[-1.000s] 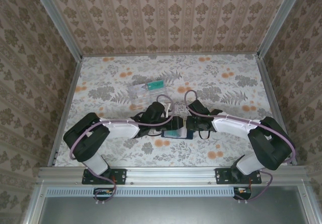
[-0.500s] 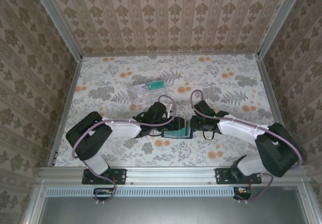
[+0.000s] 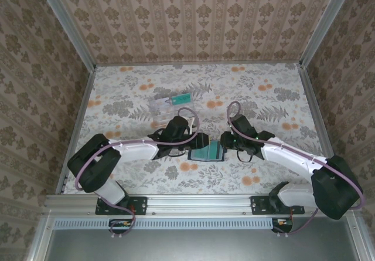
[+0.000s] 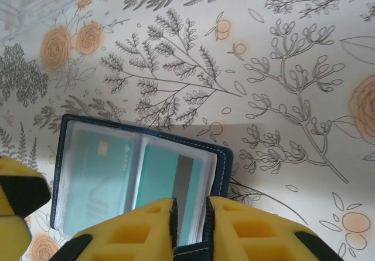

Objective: Take the credit cards out of the card holder

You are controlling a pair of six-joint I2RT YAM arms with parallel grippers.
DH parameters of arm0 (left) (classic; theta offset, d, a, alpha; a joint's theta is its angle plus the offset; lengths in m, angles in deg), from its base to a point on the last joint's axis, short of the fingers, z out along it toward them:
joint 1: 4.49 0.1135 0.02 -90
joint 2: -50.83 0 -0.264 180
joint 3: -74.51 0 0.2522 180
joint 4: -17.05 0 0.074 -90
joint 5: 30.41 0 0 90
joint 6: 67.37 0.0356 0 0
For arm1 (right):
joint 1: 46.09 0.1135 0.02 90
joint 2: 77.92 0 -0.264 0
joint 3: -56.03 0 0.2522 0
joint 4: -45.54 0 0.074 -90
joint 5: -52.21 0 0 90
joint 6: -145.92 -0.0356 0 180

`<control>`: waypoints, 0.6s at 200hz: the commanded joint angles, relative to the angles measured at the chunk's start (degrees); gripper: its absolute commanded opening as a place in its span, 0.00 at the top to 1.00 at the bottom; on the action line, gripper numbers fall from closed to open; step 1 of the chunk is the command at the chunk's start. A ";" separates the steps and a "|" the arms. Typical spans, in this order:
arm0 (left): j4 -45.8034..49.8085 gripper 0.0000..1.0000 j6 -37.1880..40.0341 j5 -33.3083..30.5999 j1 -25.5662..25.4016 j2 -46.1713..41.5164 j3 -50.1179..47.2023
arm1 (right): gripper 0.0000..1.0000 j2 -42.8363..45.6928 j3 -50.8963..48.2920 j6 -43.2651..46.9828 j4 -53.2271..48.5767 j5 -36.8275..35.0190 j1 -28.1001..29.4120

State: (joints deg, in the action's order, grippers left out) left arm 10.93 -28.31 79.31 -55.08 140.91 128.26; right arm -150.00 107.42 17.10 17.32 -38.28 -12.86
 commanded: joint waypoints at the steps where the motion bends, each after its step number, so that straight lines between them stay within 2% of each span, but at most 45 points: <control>1: -0.53 0.63 -1.24 0.04 -0.47 2.67 0.08 | 0.79 -2.32 0.05 -0.01 0.37 1.85 0.52; 10: -0.70 0.66 -1.58 0.07 -0.73 3.62 0.35 | 0.81 -3.50 0.46 0.41 -0.25 1.67 0.69; 30: -1.27 0.67 -2.55 -0.47 -1.23 5.07 0.52 | 0.81 -5.08 0.69 1.11 -0.81 0.83 1.04; 43: -0.31 0.72 -2.85 -0.59 -1.25 6.20 1.22 | 0.81 -6.07 0.69 1.46 -0.83 0.61 1.09; 120: 1.59 0.72 -3.46 -0.13 -1.27 8.82 2.56 | 0.95 -13.56 0.94 2.33 0.26 0.94 1.08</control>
State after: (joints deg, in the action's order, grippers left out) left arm 11.13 -31.35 79.12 -56.20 148.56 129.27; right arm -161.58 107.48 18.67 17.83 -37.47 -12.07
